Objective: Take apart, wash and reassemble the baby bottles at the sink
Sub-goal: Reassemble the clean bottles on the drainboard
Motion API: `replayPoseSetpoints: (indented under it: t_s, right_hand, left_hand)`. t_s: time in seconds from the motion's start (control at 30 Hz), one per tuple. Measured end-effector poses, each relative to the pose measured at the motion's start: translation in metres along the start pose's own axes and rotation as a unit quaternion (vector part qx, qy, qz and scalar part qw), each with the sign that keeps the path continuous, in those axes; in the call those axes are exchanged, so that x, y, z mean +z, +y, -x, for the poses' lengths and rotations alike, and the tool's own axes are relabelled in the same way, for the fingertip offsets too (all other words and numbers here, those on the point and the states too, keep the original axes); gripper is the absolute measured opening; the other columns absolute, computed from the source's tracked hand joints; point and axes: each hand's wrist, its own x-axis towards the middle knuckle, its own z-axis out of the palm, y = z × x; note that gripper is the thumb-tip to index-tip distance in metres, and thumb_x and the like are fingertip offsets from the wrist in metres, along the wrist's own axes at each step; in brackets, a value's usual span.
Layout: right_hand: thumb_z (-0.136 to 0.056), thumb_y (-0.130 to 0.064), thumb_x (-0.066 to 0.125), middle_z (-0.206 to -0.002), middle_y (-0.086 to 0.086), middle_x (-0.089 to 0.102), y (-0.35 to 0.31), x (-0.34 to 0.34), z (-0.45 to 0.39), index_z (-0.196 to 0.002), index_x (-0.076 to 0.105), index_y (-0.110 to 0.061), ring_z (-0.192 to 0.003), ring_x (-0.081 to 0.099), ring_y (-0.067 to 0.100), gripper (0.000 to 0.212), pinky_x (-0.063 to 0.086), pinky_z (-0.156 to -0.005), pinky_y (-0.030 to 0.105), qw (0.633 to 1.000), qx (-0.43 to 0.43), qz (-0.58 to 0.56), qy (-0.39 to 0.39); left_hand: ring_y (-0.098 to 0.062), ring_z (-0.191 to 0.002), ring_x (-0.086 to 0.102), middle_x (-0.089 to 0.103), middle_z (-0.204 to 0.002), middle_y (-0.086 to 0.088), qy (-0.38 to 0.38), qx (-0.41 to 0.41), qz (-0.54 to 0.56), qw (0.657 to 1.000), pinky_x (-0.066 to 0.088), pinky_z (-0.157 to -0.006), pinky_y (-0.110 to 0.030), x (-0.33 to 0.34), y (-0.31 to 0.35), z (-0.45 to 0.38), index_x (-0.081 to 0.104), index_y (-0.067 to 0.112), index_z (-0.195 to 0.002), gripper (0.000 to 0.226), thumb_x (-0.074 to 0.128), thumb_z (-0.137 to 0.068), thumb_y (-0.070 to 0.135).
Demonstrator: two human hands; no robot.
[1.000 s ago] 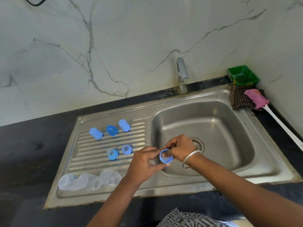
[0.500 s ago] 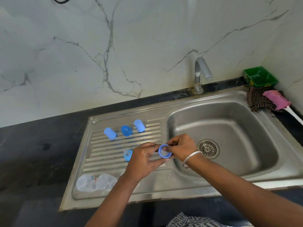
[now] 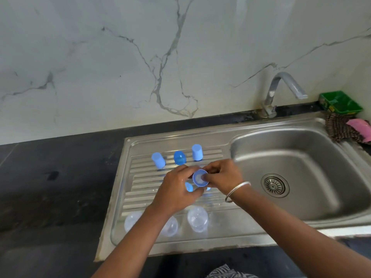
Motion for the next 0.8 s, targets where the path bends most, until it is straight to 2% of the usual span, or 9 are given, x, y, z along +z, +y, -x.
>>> replayPoseSetpoints:
  t_s: [0.07, 0.13, 0.2, 0.27, 0.37, 0.43, 0.53, 0.67, 0.8]
  right_hand:
    - [-0.079, -0.004, 0.071, -0.078, 0.01, 0.074, -0.005, 0.014, 0.0, -0.083, 0.076, -0.012, -0.075, 0.071, 0.025, 0.011, 0.06, -0.071, 0.037, 0.996, -0.02, -0.083, -0.024]
    - [-0.08, -0.011, 0.07, -0.086, 0.005, 0.073, -0.009, 0.026, 0.0, -0.095, 0.075, -0.013, -0.076, 0.069, 0.016, 0.017, 0.057, -0.068, 0.03, 0.991, -0.053, -0.117, -0.04]
    - [-0.077, -0.019, 0.074, -0.099, -0.005, 0.073, -0.006, 0.037, -0.002, -0.107, 0.073, -0.021, -0.083, 0.07, 0.012, 0.03, 0.057, -0.074, 0.029, 0.992, -0.118, -0.037, -0.033]
    - [-0.077, -0.022, 0.081, -0.107, -0.012, 0.071, -0.005, 0.05, -0.004, -0.114, 0.07, -0.025, -0.09, 0.068, 0.01, 0.039, 0.056, -0.081, 0.027, 0.983, -0.175, 0.048, -0.016]
    - [-0.071, -0.026, 0.087, -0.104, -0.019, 0.068, -0.013, 0.07, -0.003, -0.114, 0.067, -0.03, -0.092, 0.065, 0.002, 0.047, 0.054, -0.073, 0.018, 0.966, -0.239, 0.099, 0.013]
    - [-0.069, -0.029, 0.088, -0.102, -0.011, 0.069, -0.015, 0.081, -0.007, -0.119, 0.066, -0.023, -0.091, 0.062, 0.003, 0.055, 0.051, -0.068, 0.012, 0.944, -0.291, 0.154, 0.023]
    - [-0.073, -0.026, 0.083, -0.1, -0.002, 0.07, -0.015, 0.094, -0.015, -0.12, 0.066, -0.015, -0.086, 0.064, 0.007, 0.051, 0.049, -0.075, 0.014, 0.915, -0.333, 0.223, 0.036]
    - [-0.076, -0.024, 0.08, -0.098, 0.003, 0.071, -0.019, 0.106, -0.025, -0.119, 0.066, -0.015, -0.081, 0.067, 0.013, 0.046, 0.053, -0.077, 0.022, 0.916, -0.302, 0.265, 0.012]
    - [-0.074, -0.031, 0.079, -0.093, 0.002, 0.072, -0.02, 0.11, -0.047, -0.108, 0.065, -0.015, -0.085, 0.067, 0.023, 0.041, 0.052, -0.081, 0.033, 0.894, -0.183, 0.405, -0.055]
  left_hand:
    - [-0.007, -0.087, 0.069, 0.074, -0.088, 0.009, 0.021, -0.105, 0.11, 0.988, 0.056, -0.079, -0.024, -0.016, -0.003, 0.003, 0.075, 0.033, -0.097, 0.029, 0.085, -0.069, 0.034]
    - [-0.021, -0.088, 0.072, 0.075, -0.086, -0.005, 0.033, -0.255, 0.273, 0.927, 0.061, -0.078, -0.041, -0.031, -0.009, 0.003, 0.077, 0.023, -0.089, 0.028, 0.079, -0.069, 0.043]
    - [-0.023, -0.084, 0.071, 0.072, -0.083, -0.01, 0.019, -0.344, 0.385, 0.856, 0.061, -0.068, -0.043, -0.042, -0.015, 0.001, 0.074, 0.014, -0.09, 0.035, 0.071, -0.074, 0.045]
    - [-0.019, -0.079, 0.07, 0.072, -0.083, -0.009, 0.002, -0.365, 0.418, 0.832, 0.058, -0.064, -0.039, -0.05, -0.021, 0.001, 0.072, 0.009, -0.1, 0.038, 0.064, -0.089, 0.045]
    - [-0.015, -0.073, 0.07, 0.07, -0.077, -0.004, -0.006, -0.372, 0.423, 0.826, 0.059, -0.072, -0.044, -0.057, -0.029, 0.004, 0.072, 0.01, -0.105, 0.04, 0.052, -0.098, 0.044]
    - [-0.016, -0.074, 0.07, 0.069, -0.079, -0.005, -0.01, -0.371, 0.43, 0.823, 0.058, -0.08, -0.051, -0.06, -0.036, 0.008, 0.074, 0.012, -0.102, 0.041, 0.051, -0.098, 0.046]
    - [-0.026, -0.09, 0.074, 0.073, -0.09, -0.01, -0.033, -0.373, 0.404, 0.834, 0.057, -0.083, -0.05, -0.066, -0.044, 0.013, 0.073, 0.012, -0.107, 0.048, 0.047, -0.099, 0.052]
    - [-0.022, -0.082, 0.074, 0.077, -0.089, -0.007, -0.025, -0.391, 0.319, 0.863, 0.054, -0.071, -0.035, -0.077, -0.062, 0.015, 0.074, 0.013, -0.099, 0.057, 0.039, -0.1, 0.058]
    - [-0.014, -0.071, 0.069, 0.075, -0.08, 0.002, 0.034, -0.345, 0.198, 0.917, 0.047, -0.06, -0.022, -0.092, -0.094, 0.02, 0.071, 0.024, -0.087, 0.022, 0.059, -0.096, 0.04]
